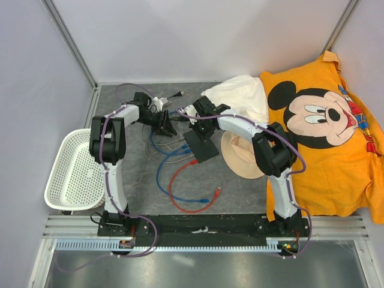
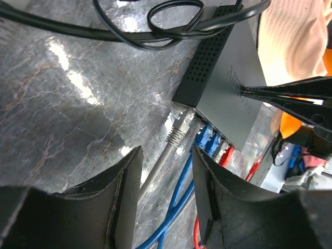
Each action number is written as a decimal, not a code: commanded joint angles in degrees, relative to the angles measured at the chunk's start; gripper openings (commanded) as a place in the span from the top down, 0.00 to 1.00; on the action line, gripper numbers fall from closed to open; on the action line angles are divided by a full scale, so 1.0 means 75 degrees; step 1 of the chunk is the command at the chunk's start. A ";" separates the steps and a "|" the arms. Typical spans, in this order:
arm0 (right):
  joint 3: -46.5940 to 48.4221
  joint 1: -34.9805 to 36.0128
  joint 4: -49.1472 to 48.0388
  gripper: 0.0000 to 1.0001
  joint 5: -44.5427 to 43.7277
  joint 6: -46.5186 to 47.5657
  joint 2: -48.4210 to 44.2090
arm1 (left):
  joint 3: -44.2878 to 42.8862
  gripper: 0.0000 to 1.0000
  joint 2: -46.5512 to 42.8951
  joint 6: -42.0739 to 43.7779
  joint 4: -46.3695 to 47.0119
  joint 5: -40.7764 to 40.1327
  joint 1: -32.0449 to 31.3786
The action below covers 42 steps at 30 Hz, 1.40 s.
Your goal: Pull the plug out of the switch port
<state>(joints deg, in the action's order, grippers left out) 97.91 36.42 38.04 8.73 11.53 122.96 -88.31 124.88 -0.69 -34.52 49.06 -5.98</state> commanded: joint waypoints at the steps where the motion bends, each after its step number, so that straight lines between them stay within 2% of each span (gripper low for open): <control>1: -0.0164 0.0100 0.0260 1.00 0.0054 0.0103 0.0035 | -0.0330 0.50 0.0166 -0.0014 0.0033 0.0607 -0.0012; 7: -0.0175 0.0194 0.0307 1.00 0.0101 0.0139 0.0211 | -0.0284 0.52 0.0447 -0.0025 0.0080 0.1017 -0.0058; 16: 0.0012 0.0229 0.0377 1.00 0.0066 0.0209 0.0481 | -0.0342 0.54 0.0798 -0.0154 0.0127 0.0795 -0.0176; 22: 0.0000 0.0276 0.0389 1.00 0.0055 0.0244 0.0504 | -0.0447 0.58 0.1173 -0.0494 0.0208 0.1322 -0.0176; 37: 0.0035 0.0358 0.0436 1.00 -0.0086 0.0326 0.0610 | -0.0694 0.62 0.1548 -0.0811 0.0267 0.1486 -0.0281; 42: 0.0035 0.0358 0.0447 1.00 -0.0098 0.0326 0.0621 | -0.0670 0.63 0.1478 -0.0811 0.0279 0.1252 -0.0457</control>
<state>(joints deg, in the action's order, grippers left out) 98.83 37.87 38.61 7.40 13.76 123.66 -92.31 134.52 -6.24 -34.13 61.84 -7.22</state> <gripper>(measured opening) 0.007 0.378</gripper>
